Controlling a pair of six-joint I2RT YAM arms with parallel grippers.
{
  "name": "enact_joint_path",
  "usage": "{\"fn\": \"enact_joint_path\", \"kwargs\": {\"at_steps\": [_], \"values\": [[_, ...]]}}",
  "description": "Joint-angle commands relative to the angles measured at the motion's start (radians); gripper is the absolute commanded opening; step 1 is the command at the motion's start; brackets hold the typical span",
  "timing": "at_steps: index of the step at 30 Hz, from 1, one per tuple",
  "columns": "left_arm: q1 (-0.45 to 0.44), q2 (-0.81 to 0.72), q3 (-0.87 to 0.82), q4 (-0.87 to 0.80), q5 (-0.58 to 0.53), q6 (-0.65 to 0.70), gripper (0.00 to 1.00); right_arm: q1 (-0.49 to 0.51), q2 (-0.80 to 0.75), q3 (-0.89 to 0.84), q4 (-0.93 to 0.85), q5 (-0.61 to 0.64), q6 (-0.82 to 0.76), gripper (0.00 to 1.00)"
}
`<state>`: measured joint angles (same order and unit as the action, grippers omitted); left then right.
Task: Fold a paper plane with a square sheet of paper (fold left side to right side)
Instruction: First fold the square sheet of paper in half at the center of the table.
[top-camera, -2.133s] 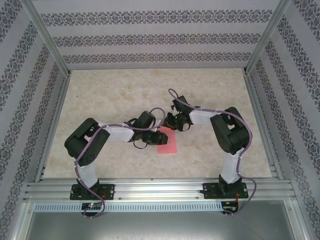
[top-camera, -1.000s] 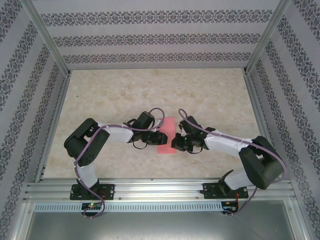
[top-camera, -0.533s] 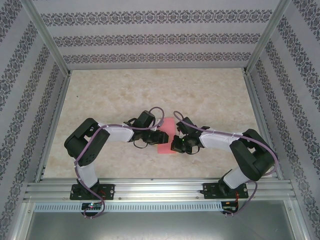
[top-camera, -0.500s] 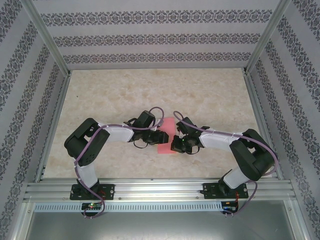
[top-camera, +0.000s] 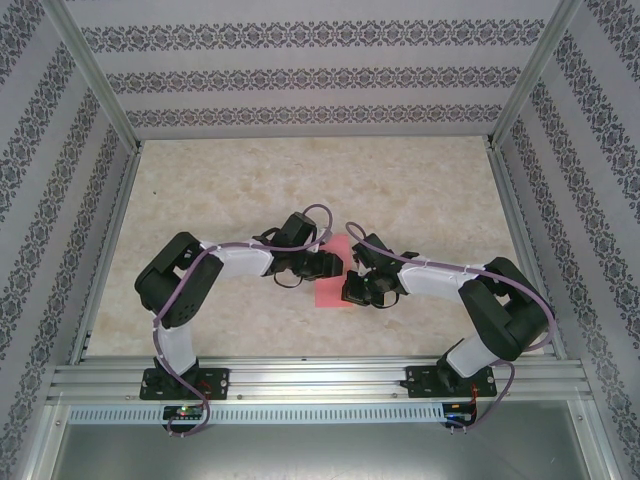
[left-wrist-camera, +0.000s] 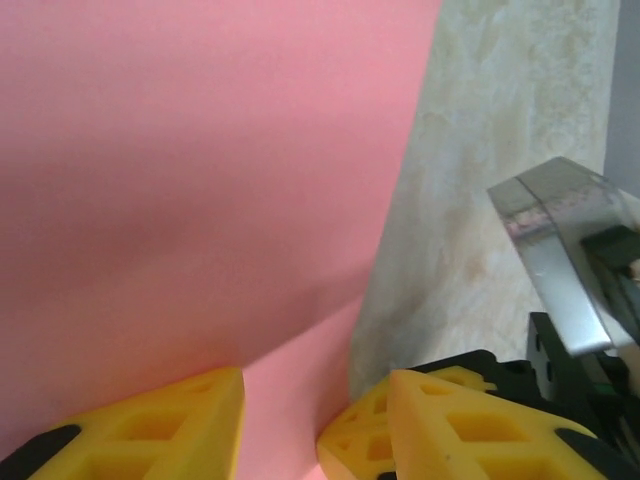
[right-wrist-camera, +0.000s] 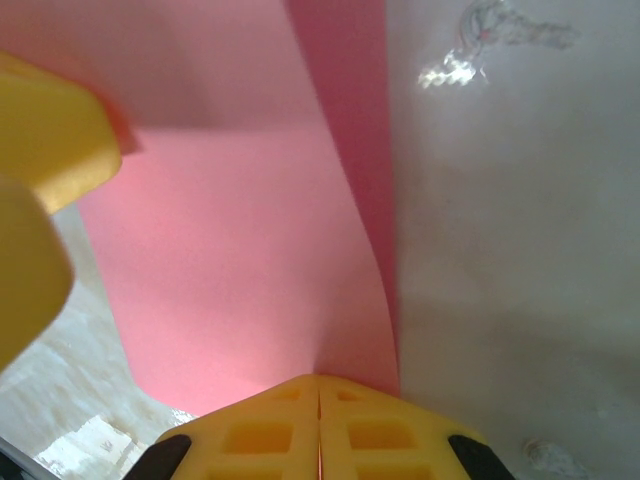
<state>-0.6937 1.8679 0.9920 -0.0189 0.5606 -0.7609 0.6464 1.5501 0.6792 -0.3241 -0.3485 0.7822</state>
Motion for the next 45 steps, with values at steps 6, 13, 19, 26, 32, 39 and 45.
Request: {"fn": "enact_joint_path", "kwargs": {"at_steps": [6,13,19,26,32,39,45], "values": [[0.036,0.025,0.007,-0.089,-0.074,0.096,0.43,-0.002,0.044,-0.020,-0.093,0.119,-0.028,0.08],[0.096,0.057,0.037,-0.086,-0.087,0.134,0.43,-0.002,0.048,-0.021,-0.124,0.128,-0.038,0.08],[0.133,0.093,0.141,-0.145,-0.116,0.159,0.45,-0.003,0.050,-0.020,-0.131,0.129,-0.044,0.08],[0.152,0.186,0.295,-0.217,-0.142,0.189,0.46,-0.002,0.047,-0.020,-0.139,0.134,-0.051,0.08],[0.180,0.238,0.355,-0.251,-0.168,0.198,0.46,-0.003,0.044,-0.020,-0.141,0.135,-0.052,0.08],[0.223,0.234,0.335,-0.259,-0.175,0.221,0.46,-0.002,0.048,-0.015,-0.142,0.134,-0.056,0.09],[0.272,0.192,0.363,-0.275,-0.132,0.255,0.49,-0.004,0.048,-0.009,-0.144,0.131,-0.060,0.09]]}}
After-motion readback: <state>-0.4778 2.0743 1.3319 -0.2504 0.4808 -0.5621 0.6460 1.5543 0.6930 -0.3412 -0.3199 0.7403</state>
